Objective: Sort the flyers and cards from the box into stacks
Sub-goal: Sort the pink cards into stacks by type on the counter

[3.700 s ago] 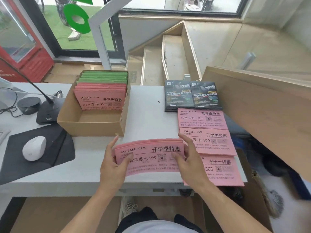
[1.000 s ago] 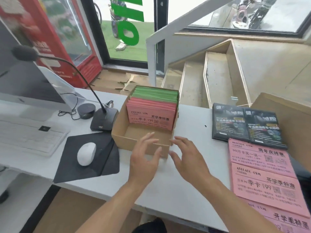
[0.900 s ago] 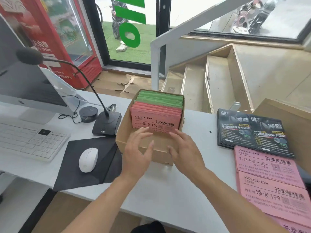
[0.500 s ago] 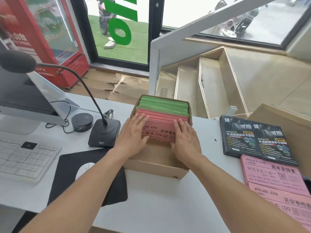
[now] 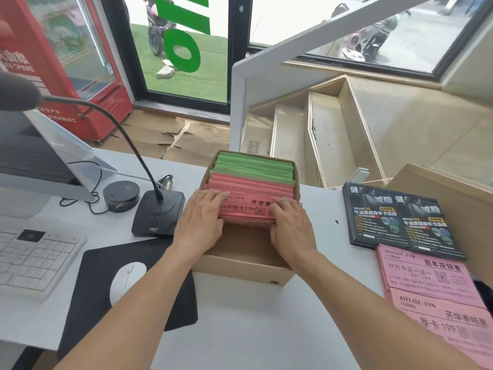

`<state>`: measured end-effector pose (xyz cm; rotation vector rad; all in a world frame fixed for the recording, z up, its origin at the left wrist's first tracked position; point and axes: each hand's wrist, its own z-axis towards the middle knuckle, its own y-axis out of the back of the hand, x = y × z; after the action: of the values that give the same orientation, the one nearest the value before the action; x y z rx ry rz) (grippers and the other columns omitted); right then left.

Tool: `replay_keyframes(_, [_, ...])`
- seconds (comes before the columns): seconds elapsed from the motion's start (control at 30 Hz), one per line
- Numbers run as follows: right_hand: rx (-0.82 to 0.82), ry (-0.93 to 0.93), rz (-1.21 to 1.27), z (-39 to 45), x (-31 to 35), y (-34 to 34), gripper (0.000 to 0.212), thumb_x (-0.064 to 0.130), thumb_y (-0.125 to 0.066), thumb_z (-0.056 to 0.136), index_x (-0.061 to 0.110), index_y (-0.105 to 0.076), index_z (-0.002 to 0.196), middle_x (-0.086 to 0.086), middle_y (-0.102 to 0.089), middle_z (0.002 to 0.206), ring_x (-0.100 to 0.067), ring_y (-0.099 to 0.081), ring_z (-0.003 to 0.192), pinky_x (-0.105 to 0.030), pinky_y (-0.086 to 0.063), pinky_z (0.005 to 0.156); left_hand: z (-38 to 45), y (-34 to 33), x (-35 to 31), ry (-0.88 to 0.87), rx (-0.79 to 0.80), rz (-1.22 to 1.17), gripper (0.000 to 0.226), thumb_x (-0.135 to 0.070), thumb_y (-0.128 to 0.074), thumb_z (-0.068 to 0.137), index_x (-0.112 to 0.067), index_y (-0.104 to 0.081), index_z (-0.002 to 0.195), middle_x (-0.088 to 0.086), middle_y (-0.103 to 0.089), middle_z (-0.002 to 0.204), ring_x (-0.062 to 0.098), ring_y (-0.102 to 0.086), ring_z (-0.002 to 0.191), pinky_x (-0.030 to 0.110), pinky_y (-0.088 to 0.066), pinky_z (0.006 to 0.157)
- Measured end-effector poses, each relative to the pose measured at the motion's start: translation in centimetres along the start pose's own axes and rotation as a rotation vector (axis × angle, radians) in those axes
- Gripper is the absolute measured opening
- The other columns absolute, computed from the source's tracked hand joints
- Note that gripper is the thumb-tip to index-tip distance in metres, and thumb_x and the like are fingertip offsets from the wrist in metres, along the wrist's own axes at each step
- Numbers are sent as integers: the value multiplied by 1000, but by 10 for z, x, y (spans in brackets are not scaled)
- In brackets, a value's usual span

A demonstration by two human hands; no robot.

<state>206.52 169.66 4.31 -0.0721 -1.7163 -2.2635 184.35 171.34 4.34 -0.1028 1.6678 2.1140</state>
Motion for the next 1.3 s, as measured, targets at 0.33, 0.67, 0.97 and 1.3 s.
replay_keyframes(0.33, [151,20,-92,3,3,4,60,15,-63,89,18,-50,147,-3,-39,160,-28,-27,151,-41,-16,124,0,2,0,21,1,0,60,-12,-74,83,-20,-56,139,-2,-58,125,22,-47,123,38,-37,113])
replay_keyframes(0.67, [112,-29,-33,-1,7,11,40,0,-51,86,19,-50,121,-4,-70,87,-32,-61,79,-36,-42,71,2,-1,2,6,4,63,33,-16,-72,86,-22,-72,119,-4,-68,119,20,-50,121,38,-32,117])
replay_keyframes(0.97, [-141,-127,311,-6,5,13,27,11,-63,92,29,-72,110,14,-72,104,-16,-68,89,-37,-56,76,-1,2,-2,-21,-31,-26,22,-15,-59,96,-24,-70,112,-9,-73,104,21,-64,100,40,-32,116])
replay_keyframes(1.3, [-436,-427,1100,-26,4,80,37,11,-78,88,36,-66,113,20,-71,96,-9,-71,93,-34,-59,80,-23,55,-62,228,-298,-927,21,-24,-84,81,-37,-68,87,-8,-74,89,5,-70,88,15,-52,71])
